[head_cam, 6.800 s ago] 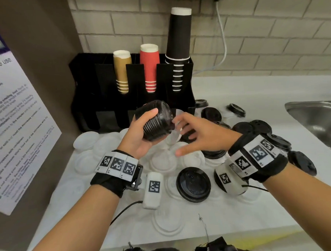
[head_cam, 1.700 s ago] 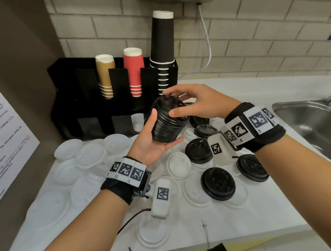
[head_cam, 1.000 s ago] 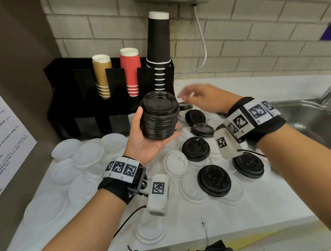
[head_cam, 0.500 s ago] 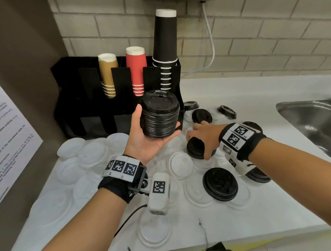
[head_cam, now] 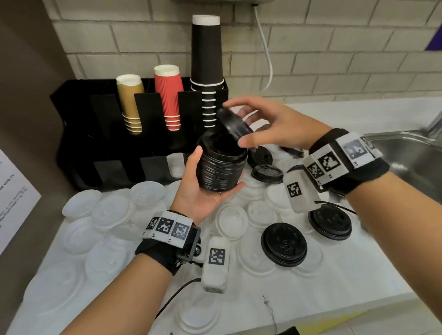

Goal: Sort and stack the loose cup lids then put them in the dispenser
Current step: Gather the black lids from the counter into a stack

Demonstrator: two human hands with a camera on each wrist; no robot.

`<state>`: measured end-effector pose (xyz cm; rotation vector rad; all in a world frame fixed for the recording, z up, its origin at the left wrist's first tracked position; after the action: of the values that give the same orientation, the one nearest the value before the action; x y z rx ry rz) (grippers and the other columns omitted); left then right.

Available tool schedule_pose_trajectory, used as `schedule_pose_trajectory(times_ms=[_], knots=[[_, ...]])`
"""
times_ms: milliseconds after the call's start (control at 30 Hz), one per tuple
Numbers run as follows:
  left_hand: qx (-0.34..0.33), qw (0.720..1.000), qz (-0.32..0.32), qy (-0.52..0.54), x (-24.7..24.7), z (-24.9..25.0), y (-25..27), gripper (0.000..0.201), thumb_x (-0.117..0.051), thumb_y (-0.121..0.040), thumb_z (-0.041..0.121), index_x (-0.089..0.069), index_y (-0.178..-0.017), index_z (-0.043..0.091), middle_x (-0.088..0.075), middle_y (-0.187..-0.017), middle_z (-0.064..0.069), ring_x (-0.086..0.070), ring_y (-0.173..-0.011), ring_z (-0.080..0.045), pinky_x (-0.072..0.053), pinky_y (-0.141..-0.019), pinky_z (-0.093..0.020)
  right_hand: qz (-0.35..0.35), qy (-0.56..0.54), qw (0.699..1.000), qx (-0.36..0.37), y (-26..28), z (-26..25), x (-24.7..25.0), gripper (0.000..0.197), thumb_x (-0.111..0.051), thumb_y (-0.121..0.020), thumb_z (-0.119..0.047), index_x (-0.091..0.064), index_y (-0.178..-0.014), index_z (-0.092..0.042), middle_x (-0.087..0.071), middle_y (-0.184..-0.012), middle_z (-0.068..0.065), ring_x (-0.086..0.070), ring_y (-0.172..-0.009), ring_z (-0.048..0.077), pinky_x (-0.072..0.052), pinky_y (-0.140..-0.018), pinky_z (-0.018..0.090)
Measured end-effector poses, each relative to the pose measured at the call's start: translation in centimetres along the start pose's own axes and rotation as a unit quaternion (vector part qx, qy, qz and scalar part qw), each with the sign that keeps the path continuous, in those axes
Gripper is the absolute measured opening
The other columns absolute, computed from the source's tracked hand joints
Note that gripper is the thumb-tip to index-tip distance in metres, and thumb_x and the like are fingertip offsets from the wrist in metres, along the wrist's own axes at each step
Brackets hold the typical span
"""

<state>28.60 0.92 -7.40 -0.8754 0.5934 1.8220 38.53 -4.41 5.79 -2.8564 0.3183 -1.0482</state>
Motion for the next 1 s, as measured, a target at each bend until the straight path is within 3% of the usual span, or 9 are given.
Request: schedule_pose_trajectory(times_ms=[133,167,300,467,633,700,800,1000], knots=[[0.011,1.0,0.001,-0.009,-0.4,-0.8,-0.1,0.05,-0.058,-0.078,0.056,-0.077,-0.104,0.017,-0.067,-0.122,-0.018,-0.056,-0.122,-0.038,-0.051,-0.095,-0.051,-0.024,0.119,0.992,0.029,0.0,-1.4,-1.4,0.064,-0.08,-0.074,-0.025,-0.051,-0.131,-0.033,-0.05,-0.109,-0.017,-0.05,-0.099,-0.002,-0.043,-0.081,0.007],[0.015,1.0,-0.004,-0.012,-0.5,-0.9,-0.1,0.051,-0.057,-0.079,0.057,-0.077,-0.104,0.017,-0.067,-0.122,-0.017,-0.056,-0.122,-0.037,-0.051,-0.096,-0.051,-0.025,0.137,0.99,0.027,0.1,-1.3,-1.5,0.064,-0.081,-0.074,-0.026,-0.052,-0.131,-0.033,-0.049,-0.108,-0.018,-0.049,-0.1,-0.002,-0.043,-0.082,0.008],[0.021,0.999,-0.021,-0.023,-0.9,-1.0,0.1,0.055,-0.058,-0.077,0.06,-0.076,-0.107,0.018,-0.066,-0.124,-0.016,-0.059,-0.121,-0.034,-0.054,-0.091,-0.05,-0.039,0.169,0.985,0.009,0.1,-0.8,-1.7,0.067,-0.081,-0.071,-0.031,-0.051,-0.131,-0.037,-0.049,-0.118,-0.002,-0.051,-0.108,0.013,-0.047,-0.089,0.024],[0.027,0.999,-0.019,-0.03,-1.1,-1.0,0.2,0.055,-0.058,-0.077,0.06,-0.075,-0.11,0.019,-0.065,-0.126,-0.016,-0.061,-0.118,-0.031,-0.055,-0.088,-0.048,-0.047,0.186,0.981,0.014,0.0,-1.0,-1.5,0.07,-0.081,-0.07,-0.035,-0.051,-0.133,-0.037,-0.047,-0.116,-0.007,-0.049,-0.108,0.011,-0.043,-0.081,0.014],[0.035,0.998,-0.016,-0.04,-1.5,-1.2,0.5,0.055,-0.053,-0.08,0.059,-0.075,-0.111,0.02,-0.065,-0.127,-0.015,-0.061,-0.119,-0.03,-0.055,-0.087,-0.047,-0.077,0.189,0.979,-0.004,0.2,-1.0,-1.3,0.071,-0.081,-0.069,-0.038,-0.05,-0.133,-0.042,-0.045,-0.11,-0.019,-0.05,-0.11,0.01,-0.048,-0.085,0.019],[0.036,0.999,-0.009,-0.039,-1.5,-1.3,0.6,0.058,-0.053,-0.081,0.057,-0.068,-0.121,0.019,-0.064,-0.127,-0.015,-0.061,-0.119,-0.031,-0.056,-0.086,-0.048,-0.093,0.191,0.977,-0.012,0.3,-0.9,-1.2,0.071,-0.081,-0.069,-0.038,-0.05,-0.133,-0.044,-0.046,-0.113,-0.016,-0.05,-0.111,0.01,-0.049,-0.089,0.024],[0.041,0.998,0.006,-0.043,-1.5,-1.5,0.6,0.069,-0.053,-0.082,0.054,-0.046,-0.141,0.018,-0.063,-0.13,-0.015,-0.061,-0.118,-0.033,-0.056,-0.083,-0.05,-0.112,0.191,0.975,-0.014,0.5,-0.8,-0.9,0.072,-0.082,-0.069,-0.034,-0.05,-0.132,-0.045,-0.046,-0.119,-0.011,-0.049,-0.113,0.01,-0.047,-0.093,0.024],[0.055,0.998,-0.009,-0.01,-2.0,-1.7,0.5,0.075,-0.058,-0.082,0.047,-0.039,-0.146,0.014,-0.053,-0.14,-0.021,-0.054,-0.126,-0.038,-0.055,-0.086,-0.053,-0.119,0.169,0.978,0.013,0.7,-1.2,-0.5,0.071,-0.081,-0.07,-0.021,-0.051,-0.13,-0.045,-0.045,-0.116,-0.019,-0.049,-0.112,0.01,-0.047,-0.09,0.022]])
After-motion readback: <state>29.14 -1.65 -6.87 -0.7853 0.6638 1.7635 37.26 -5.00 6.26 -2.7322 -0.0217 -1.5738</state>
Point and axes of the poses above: each hand's wrist, its own y-axis away from the middle knuckle, its own x-axis out of the back of the hand, z = x × y, the point moved 8 cm from there along -y, towards the middle knuckle
